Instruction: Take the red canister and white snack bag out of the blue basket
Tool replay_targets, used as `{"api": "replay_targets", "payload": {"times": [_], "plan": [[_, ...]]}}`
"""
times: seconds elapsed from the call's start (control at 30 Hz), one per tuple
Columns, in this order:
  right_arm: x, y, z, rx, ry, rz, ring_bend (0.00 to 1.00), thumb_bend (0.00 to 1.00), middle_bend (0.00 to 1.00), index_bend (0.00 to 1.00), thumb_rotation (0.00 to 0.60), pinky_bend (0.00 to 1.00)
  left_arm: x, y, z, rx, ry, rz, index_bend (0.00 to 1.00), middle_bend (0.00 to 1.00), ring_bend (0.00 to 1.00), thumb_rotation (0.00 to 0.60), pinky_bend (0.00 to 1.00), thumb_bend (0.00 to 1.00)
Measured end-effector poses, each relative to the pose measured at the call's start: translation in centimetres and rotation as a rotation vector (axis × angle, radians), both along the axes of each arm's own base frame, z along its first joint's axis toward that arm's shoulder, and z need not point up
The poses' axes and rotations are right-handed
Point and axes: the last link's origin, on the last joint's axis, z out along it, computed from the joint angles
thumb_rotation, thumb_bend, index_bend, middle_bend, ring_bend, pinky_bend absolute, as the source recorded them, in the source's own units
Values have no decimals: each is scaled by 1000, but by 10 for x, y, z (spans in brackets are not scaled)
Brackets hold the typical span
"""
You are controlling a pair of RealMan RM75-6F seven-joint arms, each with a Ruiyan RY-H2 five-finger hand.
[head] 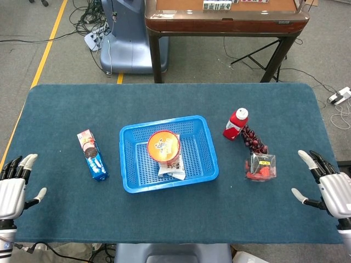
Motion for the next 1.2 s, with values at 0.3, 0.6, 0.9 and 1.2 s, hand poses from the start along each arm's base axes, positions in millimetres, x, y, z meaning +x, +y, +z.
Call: {"api": "replay_targets", "payload": {"times": [0.3,0.6,0.9,1.2], "plan": [[35,-30,-16,96,51,103,57,180,88,53,600,152,-3,-1,0,-4,0,7,91,121,68,600,75,274],[97,-91,-59,258,86,231,21,92,43,53,600,152,-6,-2,1,-3,-5,11,91,121,68,600,76,274],[165,-142,-127,392,9,334,0,31,16,42,600,152,-10,-3,2,-2,-8,28,91,121,68,600,75,274],[188,-172,-174,434,-76,326,0,31,16,42,600,152,-13,-4,2,-5,-6,39,91,122,68,600,76,274]]}}
